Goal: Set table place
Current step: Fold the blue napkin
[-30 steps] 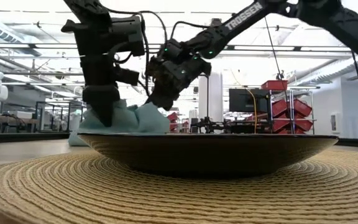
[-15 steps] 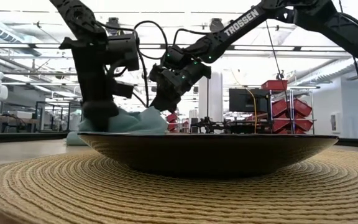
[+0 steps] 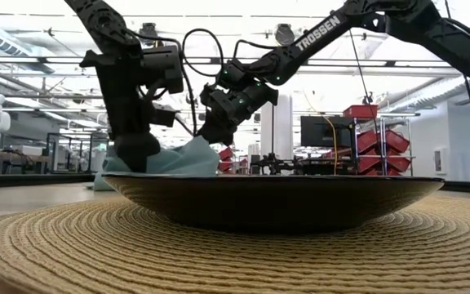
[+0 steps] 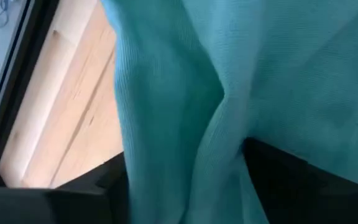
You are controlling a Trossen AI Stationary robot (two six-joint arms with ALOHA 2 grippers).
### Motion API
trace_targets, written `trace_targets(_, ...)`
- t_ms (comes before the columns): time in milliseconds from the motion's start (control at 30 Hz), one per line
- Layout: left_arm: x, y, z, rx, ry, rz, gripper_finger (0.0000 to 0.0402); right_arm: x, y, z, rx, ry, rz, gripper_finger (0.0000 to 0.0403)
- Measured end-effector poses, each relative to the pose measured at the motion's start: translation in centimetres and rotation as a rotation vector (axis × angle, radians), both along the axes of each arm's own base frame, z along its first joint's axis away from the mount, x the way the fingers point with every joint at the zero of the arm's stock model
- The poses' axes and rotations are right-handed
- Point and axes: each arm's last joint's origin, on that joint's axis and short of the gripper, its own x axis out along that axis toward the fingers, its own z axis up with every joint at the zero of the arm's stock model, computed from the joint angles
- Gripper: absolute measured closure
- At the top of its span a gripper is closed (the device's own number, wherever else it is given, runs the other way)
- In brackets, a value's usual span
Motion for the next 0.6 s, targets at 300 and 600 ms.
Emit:
trace_targets(300,-0.4,0.1,0.0,0.040,0.051,0.016,0.0143,-0.6,-1.9,0.2,-0.004,-0.003,-0.136,0.0278)
trace_targets(600,-1.2,0.1,0.7,0.089,0.085,0.047,0.0143,-1.6,-3.7,0.1,-0.025,0.020,-0.206,0.0240)
